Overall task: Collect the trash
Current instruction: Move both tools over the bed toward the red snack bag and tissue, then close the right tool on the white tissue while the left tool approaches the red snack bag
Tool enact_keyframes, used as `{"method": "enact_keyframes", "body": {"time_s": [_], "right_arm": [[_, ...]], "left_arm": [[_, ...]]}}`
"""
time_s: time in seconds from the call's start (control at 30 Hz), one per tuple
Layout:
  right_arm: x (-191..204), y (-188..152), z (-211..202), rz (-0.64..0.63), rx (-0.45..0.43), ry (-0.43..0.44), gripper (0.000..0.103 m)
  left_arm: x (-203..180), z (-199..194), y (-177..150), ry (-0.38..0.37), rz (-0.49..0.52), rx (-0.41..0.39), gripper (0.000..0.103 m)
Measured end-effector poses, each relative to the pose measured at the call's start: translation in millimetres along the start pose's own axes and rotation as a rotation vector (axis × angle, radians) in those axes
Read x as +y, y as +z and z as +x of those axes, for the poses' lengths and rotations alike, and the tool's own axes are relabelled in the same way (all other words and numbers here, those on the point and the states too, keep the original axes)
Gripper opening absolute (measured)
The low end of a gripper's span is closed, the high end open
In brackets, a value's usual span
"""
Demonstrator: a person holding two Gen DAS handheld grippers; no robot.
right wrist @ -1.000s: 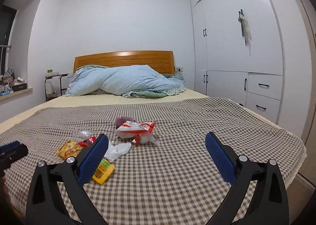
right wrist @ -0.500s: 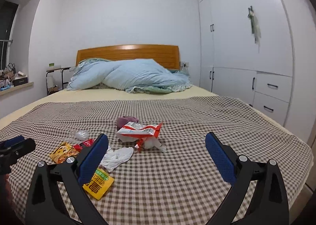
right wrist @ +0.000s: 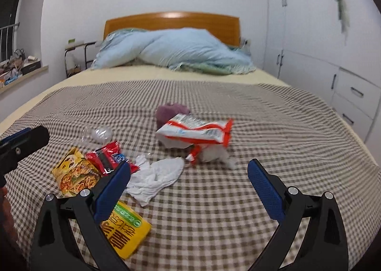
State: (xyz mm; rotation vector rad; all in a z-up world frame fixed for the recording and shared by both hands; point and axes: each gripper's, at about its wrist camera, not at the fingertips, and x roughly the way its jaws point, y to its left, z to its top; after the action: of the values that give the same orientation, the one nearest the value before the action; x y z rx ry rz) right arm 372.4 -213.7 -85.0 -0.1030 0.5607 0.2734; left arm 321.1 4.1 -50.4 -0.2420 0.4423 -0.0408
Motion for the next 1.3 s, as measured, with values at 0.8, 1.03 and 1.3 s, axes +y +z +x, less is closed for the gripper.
{"method": "enact_keyframes", "body": {"time_s": [0.8,1.03,1.3], "right_arm": [[-24.3,-21.0,76.6,0.204,0.208,0.086,0.013],[-46.7,-24.9,60.1,0.315,0.14,0.027,0.013],[-39.5,-24.2,65.3,0.3,0.135,0.001,0.013]], "left_arm": [[-5.9,90.8,9.8,0.083,0.071,0.165,0.095],[-26.3,106.2,-0.6,0.102,0.202,0.182,0.095],[-28.6,122.9,-8.0,0.108,0.228,0.25,0.095]]}}
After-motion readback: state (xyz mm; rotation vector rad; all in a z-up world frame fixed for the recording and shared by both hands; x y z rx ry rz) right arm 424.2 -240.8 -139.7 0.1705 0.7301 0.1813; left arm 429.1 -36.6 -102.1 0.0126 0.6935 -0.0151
